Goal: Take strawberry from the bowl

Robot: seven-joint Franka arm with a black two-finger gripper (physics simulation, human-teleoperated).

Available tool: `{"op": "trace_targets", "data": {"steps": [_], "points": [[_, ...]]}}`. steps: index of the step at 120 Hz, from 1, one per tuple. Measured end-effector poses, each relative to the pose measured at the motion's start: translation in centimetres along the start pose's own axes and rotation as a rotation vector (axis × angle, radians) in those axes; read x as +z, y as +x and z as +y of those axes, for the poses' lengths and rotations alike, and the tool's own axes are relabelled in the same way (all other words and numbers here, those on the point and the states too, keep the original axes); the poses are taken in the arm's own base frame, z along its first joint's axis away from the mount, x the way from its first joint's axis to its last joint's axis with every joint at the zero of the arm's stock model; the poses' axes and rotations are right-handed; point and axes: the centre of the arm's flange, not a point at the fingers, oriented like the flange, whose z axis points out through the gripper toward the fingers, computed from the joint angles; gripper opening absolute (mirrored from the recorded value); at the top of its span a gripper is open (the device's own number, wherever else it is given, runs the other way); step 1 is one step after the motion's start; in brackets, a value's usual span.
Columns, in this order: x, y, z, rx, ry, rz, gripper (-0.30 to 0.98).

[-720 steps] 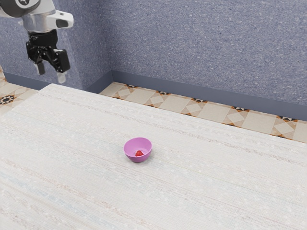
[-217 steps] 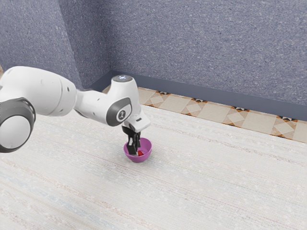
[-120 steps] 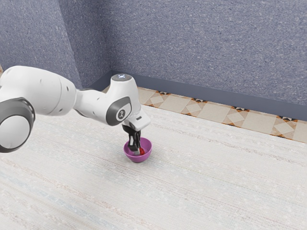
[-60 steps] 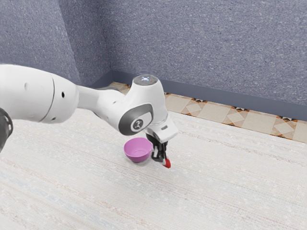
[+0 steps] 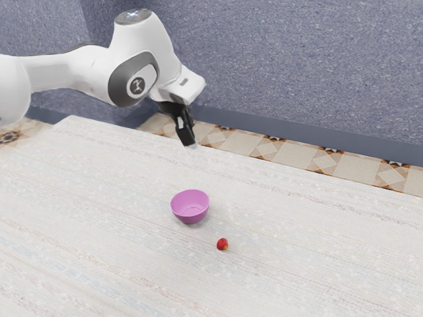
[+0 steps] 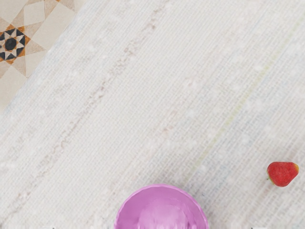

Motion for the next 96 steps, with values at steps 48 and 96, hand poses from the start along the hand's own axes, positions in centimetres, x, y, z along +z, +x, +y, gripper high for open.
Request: {"op": "trace_targets", "data": {"steps": [48, 96], "points": [[-15.5, -15.7, -7.9, -0.722, -0.023, -0.214, 0.66], [-15.0, -16.3, -6.8, -1.001, -0.043, -0.3, 0.68]]}}
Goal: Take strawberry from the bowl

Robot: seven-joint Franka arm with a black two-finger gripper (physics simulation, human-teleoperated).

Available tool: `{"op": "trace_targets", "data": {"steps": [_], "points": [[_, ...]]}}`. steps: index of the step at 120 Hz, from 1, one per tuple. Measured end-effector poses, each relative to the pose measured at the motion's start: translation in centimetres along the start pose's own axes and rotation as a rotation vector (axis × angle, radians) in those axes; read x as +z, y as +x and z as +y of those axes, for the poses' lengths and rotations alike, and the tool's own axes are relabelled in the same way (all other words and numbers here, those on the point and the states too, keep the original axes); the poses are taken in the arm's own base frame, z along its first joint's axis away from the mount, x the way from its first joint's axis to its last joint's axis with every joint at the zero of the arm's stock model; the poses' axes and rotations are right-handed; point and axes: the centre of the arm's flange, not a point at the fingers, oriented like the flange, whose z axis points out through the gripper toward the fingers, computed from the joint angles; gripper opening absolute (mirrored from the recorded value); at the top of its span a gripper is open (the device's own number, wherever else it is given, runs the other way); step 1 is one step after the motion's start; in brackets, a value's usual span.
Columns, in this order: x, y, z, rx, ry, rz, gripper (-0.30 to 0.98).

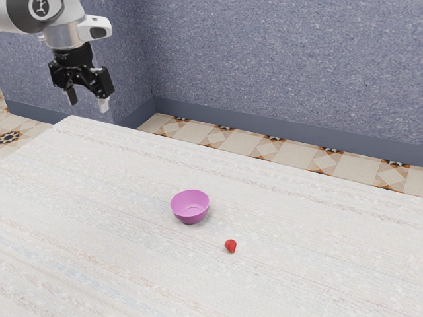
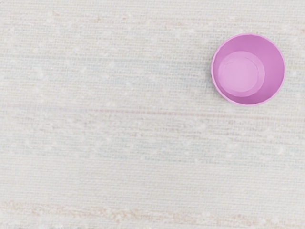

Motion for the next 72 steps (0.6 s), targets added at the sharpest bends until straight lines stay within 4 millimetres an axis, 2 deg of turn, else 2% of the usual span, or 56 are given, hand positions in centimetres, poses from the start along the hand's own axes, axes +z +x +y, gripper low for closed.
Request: {"op": "trace_targets", "data": {"steps": [32, 54, 72], "points": [[-0.4, -0.3, 1.6, -0.186, -0.005, -0.003, 0.69], [-2.2, -1.5, 0.7, -0.139, -0.005, 0.025, 0.69], [-0.3, -1.4, -0.2, -0.082, -0.006, -0.016, 0.69]]}}
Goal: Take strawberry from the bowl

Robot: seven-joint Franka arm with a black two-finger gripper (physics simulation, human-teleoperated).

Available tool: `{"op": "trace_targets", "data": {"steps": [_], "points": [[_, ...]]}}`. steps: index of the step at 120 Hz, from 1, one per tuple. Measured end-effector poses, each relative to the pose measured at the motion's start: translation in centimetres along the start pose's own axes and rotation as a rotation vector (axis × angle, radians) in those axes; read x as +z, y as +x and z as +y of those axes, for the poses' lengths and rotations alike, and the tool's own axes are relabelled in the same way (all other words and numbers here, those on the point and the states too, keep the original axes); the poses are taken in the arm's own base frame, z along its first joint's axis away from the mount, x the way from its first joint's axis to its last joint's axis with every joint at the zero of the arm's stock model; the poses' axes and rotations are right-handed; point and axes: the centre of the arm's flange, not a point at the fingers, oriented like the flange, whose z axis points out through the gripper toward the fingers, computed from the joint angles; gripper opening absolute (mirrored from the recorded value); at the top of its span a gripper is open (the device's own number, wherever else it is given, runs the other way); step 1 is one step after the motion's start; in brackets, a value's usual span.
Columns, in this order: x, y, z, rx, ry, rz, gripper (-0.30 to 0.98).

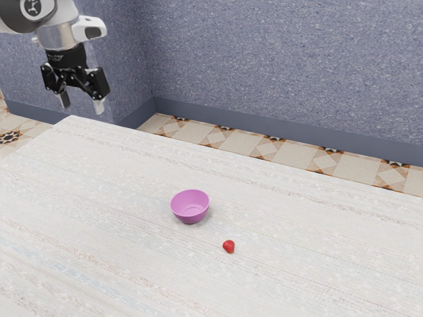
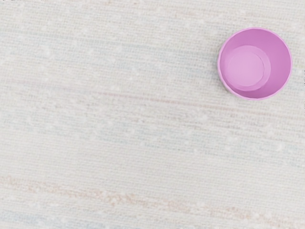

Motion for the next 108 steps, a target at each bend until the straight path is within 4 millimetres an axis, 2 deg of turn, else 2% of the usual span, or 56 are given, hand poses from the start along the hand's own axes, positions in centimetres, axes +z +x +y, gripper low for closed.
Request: {"op": "trace_targets", "data": {"steps": [25, 108], "points": [[-0.67, 0.38, 0.1, 0.075, 0.0, 0.018, 0.69], [-0.53, 0.89, 0.45, 0.206, 0.013, 0.017, 0.69]]}}
